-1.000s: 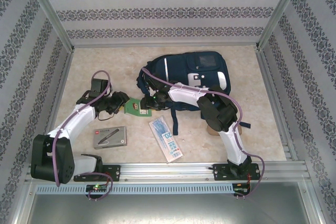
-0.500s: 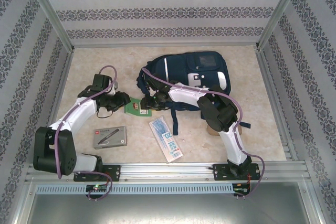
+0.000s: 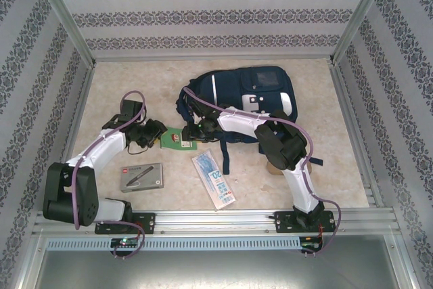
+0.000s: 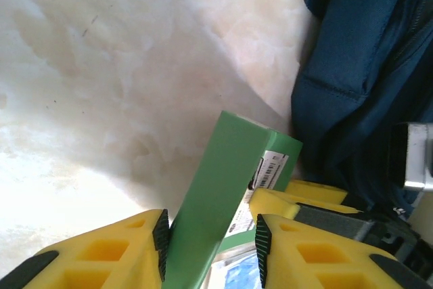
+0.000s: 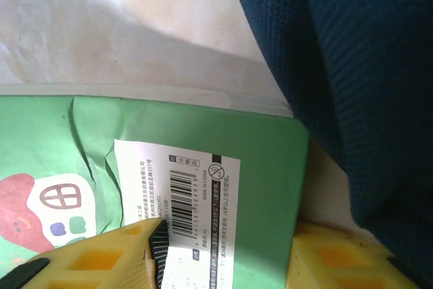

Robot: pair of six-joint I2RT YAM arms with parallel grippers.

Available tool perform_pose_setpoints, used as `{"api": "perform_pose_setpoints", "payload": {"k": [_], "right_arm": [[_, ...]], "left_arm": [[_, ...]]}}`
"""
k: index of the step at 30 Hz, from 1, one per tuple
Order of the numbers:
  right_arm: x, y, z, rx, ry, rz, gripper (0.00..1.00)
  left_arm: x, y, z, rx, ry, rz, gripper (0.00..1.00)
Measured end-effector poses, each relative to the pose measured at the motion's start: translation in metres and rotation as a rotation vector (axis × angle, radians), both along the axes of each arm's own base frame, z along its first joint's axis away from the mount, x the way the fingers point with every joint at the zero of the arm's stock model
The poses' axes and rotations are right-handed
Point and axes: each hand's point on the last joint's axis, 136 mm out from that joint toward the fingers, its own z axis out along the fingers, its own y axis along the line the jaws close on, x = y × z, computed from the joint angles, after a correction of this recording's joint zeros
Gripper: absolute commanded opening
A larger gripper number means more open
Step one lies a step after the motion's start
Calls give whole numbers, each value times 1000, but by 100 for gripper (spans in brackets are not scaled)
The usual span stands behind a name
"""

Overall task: Pack the student bag
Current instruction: Pick up the book from the middle-left of the table.

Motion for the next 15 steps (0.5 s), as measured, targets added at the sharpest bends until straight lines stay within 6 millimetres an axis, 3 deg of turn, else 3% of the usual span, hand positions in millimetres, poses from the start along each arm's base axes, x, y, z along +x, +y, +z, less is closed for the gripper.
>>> {"api": "perform_pose_setpoints", "payload": {"k": [7,15], "right_arm": [[1,-2,0,-2,3,-4,46],[1,-2,1,7,12,-6,46]], "left_arm": [[3,-6,1,37,-33,-137,40],[3,-23,19,59,-91,-405,34]]}}
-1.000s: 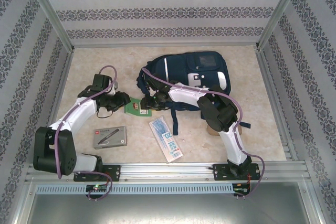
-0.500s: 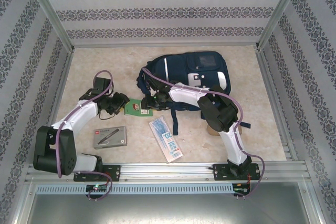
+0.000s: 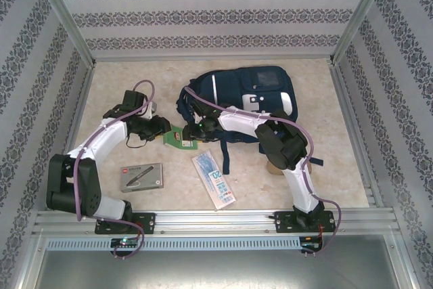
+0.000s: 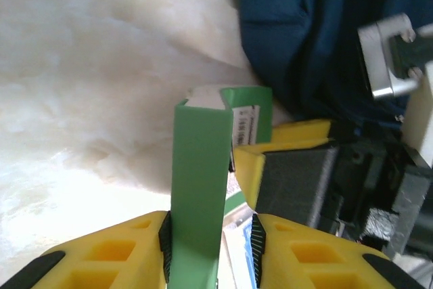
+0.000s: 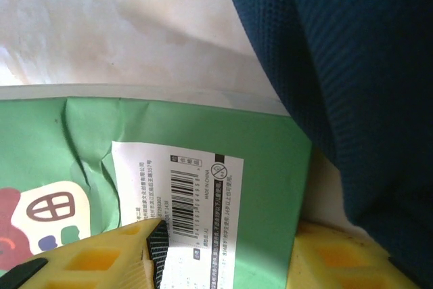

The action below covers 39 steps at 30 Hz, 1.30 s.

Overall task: Pack the student bag
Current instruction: Pick up the book from the middle-left of the table.

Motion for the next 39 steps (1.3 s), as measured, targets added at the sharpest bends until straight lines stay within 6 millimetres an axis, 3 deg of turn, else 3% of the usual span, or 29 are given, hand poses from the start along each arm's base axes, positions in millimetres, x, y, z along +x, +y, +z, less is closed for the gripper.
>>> {"api": "perform_pose_setpoints", "payload": {"k": [5,7,11,16,23,26,34,37,39], "right_arm": [[0,1,1,11,4,7,46],[0,2,2,19,3,10,46],[0,2,3,22,1,13,46],[1,4,5,31,-3,15,46],[4,5,22,43,-46,35,50],[10,11,46,59,-105,60,54],[43,18,153,56,-412,122,58],[60,10,172,-15,-495,115,57],[72,6,174,-58,-528,112,56]], "left_arm": [[-7,-12,-15,-12,46,-82,40],[-8,-15,-17,-25,59,-85,30],[-9,-13,-19,-23,72,-69,23],[-10,-9,-17,-3,71,-47,4],[-10,-6,2,0,24,-25,0],[-5,-8,23,-18,-28,-21,0],[2,3,67,-66,-141,32,0],[3,14,79,-67,-175,78,0],[3,21,86,-65,-194,109,0]]}}
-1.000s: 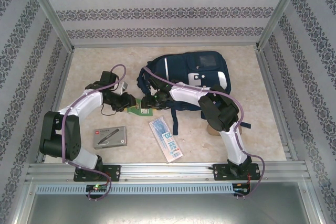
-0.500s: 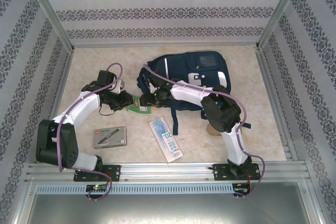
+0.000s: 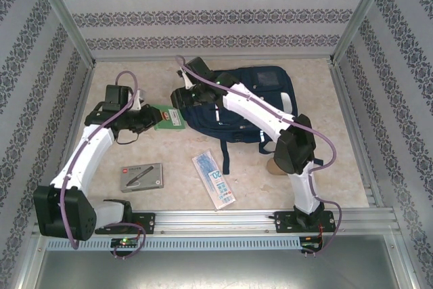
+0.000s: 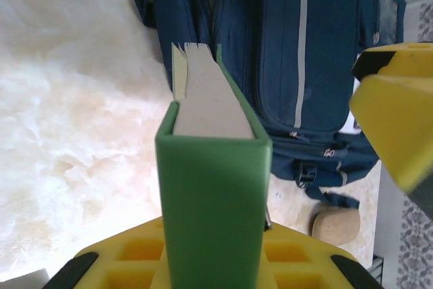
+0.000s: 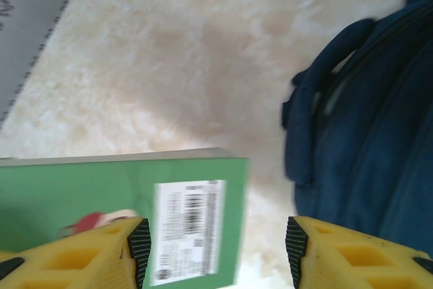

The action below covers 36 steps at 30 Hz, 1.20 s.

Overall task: Pack the student bag
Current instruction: Open the student bag at the top-center of the table.

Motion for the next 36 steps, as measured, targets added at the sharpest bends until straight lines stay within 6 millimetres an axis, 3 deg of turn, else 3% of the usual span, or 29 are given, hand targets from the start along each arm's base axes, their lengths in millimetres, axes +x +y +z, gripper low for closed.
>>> {"api": "perform_pose_setpoints", "payload": {"k": [3,8,20,26,30,36], "right_arm": [[20,-11,-15,-90,-27,-33,53],[47,-40,-60,-249,-1,-88,52],[61,-65,-131,-458,52,-119,54],[64,-70,-146,-573,4,-131,27],[63,-70,-147,-602,-15,-136,0],[62,-71,-142,-601,-29,-138,0]], "left_arm": [[0,11,10,8,-28,48,0],[-3,20,23,7,-63,97,0],[-8,21,24,-4,-49,113,0],[-9,23,27,-5,-60,119,0],[-10,23,27,-6,-60,119,0],[-12,23,23,-14,-44,129,0]]}}
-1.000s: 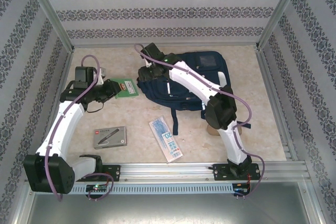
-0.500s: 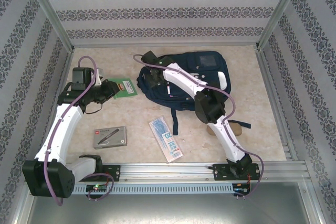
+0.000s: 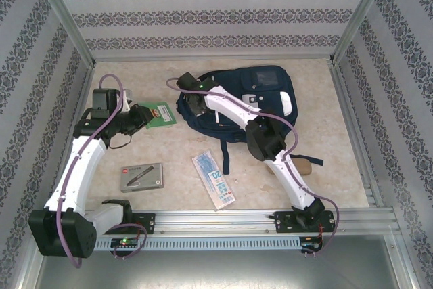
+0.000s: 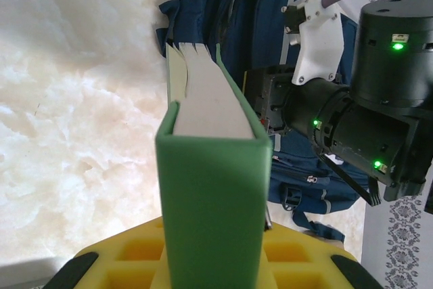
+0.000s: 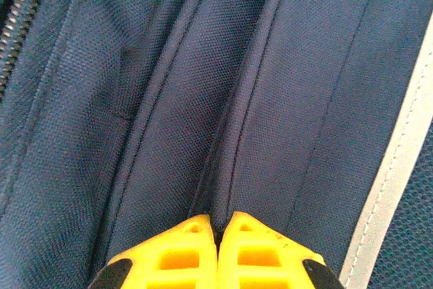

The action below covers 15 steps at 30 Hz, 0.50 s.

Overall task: Pack the student bag
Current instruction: Open the student bag at the top-center of the table.

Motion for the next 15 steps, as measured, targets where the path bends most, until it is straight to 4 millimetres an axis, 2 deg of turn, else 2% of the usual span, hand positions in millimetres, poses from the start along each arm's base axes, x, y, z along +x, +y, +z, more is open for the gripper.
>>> {"api": "perform_pose_setpoints", "payload": {"k": [3,9,15], "right_arm": [[-1,1,18,29,-16,5,0],[-7,-2,79,98,-70,14,0],[-12,-16,135,149,-123,26,0]], "left_arm": [[-2,0,-3,-6,8,7,0],[1,0,-7,-29,7,29,0],[21,-5,-6,-114,-39,58,0]]}}
